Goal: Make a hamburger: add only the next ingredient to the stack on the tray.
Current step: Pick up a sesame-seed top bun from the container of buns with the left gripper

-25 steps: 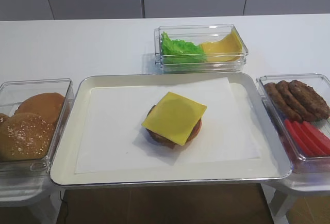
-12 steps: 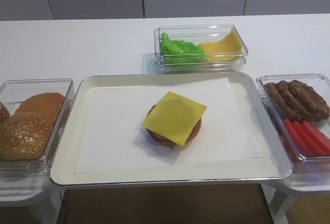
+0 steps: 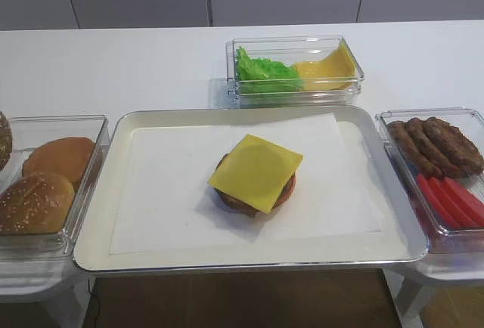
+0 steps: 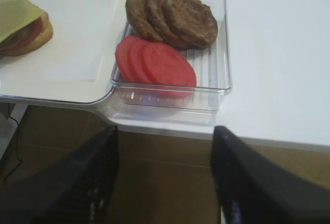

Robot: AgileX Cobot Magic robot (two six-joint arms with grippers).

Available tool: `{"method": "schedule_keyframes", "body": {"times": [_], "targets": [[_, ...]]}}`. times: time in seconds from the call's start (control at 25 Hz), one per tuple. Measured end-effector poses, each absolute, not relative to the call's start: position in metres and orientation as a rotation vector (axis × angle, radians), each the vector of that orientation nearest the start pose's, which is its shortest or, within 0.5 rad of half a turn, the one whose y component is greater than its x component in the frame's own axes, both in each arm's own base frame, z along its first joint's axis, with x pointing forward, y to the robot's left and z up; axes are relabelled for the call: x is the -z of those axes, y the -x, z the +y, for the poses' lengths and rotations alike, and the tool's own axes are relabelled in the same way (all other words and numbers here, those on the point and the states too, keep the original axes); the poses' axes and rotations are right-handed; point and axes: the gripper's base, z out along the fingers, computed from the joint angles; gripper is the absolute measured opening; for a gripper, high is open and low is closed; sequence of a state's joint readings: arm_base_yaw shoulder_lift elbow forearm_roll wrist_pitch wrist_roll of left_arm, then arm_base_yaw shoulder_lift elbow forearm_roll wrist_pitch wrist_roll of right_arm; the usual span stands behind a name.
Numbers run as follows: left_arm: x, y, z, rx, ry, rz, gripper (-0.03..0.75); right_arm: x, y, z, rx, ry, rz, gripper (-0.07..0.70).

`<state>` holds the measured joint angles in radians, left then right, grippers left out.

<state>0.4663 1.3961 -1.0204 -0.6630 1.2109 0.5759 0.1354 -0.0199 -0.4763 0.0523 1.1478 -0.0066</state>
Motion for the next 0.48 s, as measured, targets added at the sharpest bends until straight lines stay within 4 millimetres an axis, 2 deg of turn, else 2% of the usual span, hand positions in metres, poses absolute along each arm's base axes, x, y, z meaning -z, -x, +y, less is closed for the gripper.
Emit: {"method": "schedule_keyframes", "body": {"times": [0.24,0.48], "targets": [[-0.291,-0.248,0.063,0.726,0.150,2.638,0.080,-0.264,0.010,0.003,-0.139,0.157,2.131,0.420],[-0.298,-0.253,0.057,0.848,0.186,2.539,0.080,-0.264,0.010,0.003,-0.139,0.157,2.131,0.412]]}}
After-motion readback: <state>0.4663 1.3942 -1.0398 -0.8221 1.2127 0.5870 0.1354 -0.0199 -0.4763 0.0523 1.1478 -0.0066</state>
